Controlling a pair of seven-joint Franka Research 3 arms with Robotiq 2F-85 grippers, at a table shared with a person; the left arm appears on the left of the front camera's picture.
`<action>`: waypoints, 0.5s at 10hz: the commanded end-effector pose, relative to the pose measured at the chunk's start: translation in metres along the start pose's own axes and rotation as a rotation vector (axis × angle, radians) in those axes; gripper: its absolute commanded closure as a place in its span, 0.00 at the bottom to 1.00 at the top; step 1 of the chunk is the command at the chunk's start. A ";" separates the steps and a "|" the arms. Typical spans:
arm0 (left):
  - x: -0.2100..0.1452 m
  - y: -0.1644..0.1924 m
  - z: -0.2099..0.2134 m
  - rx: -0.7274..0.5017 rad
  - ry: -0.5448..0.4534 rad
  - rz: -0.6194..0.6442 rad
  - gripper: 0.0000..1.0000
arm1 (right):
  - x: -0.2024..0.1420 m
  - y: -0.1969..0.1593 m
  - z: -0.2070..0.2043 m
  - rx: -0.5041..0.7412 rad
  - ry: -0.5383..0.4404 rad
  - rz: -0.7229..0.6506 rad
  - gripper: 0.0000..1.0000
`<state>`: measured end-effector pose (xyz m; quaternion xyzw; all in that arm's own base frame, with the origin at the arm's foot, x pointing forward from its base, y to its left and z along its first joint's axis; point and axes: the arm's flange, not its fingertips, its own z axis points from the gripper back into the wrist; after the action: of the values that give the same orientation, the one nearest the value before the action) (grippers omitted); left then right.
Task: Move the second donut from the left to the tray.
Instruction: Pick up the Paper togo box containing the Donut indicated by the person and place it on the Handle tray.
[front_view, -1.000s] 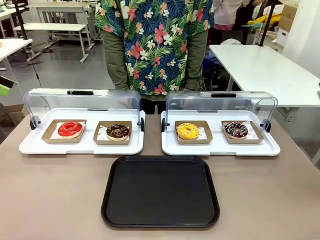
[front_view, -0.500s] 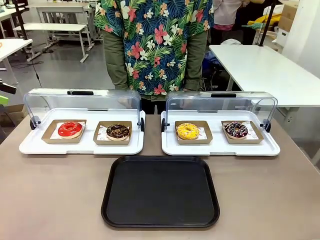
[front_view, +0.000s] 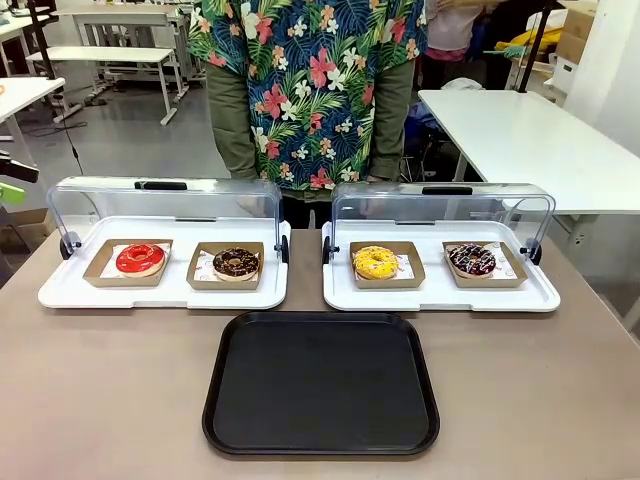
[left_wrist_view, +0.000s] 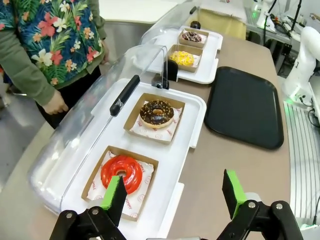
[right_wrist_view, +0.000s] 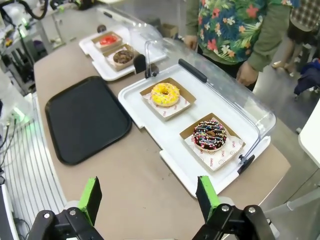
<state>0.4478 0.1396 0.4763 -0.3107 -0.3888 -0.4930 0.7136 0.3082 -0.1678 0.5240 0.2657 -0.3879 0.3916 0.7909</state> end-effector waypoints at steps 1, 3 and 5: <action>-0.002 -0.001 -0.001 0.026 -0.040 -0.028 0.00 | 0.000 -0.001 -0.003 -0.001 -0.017 0.013 0.00; 0.000 0.000 0.002 0.007 -0.007 0.001 0.00 | 0.000 0.000 0.000 -0.005 0.001 -0.006 0.00; 0.000 0.000 0.002 0.007 -0.007 0.001 0.00 | 0.000 0.000 0.000 -0.005 0.001 -0.006 0.00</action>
<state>0.4482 0.1420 0.4763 -0.3079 -0.3931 -0.4889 0.7153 0.3073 -0.1668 0.5223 0.2638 -0.3775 0.3806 0.8019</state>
